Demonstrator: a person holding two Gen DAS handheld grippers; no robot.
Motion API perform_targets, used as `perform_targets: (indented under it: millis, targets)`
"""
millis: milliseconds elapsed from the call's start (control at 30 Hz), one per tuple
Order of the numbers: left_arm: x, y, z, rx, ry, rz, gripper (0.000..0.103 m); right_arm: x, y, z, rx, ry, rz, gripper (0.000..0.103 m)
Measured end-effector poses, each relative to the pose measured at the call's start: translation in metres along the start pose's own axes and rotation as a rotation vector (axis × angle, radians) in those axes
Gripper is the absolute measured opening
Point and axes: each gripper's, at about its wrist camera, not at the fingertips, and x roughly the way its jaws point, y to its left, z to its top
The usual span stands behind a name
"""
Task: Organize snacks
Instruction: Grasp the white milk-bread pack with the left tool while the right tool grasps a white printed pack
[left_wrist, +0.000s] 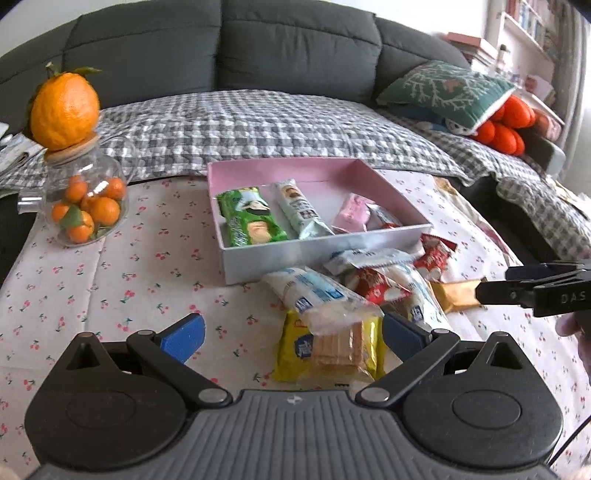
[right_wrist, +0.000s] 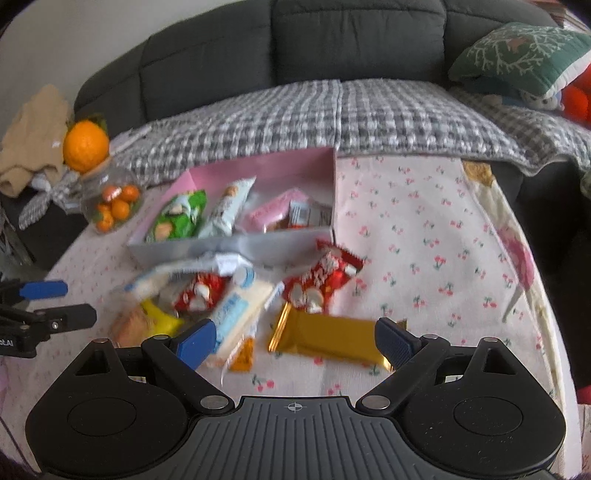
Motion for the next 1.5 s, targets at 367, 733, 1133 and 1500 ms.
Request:
perform_targets:
  millis: [367,733,1133,1500]
  targets:
    - [0.013,-0.012,0.008,-0.072,-0.002,-0.008,0.101,0.01,0.013,0.005,0.014,-0.002,0.026,0.095]
    - [0.038,-0.021,0.018,-0.122,0.036,0.041,0.067,0.033,0.03,0.046,0.132,0.014,0.148,0.095]
    - [0.043,-0.016,0.016,-0.112,0.07,0.027,0.051,0.076,0.053,0.064,0.18,0.096,0.153,0.083]
    - [0.044,-0.011,0.014,-0.123,0.093,0.016,0.053,0.099,0.067,0.06,0.102,0.167,0.06,0.058]
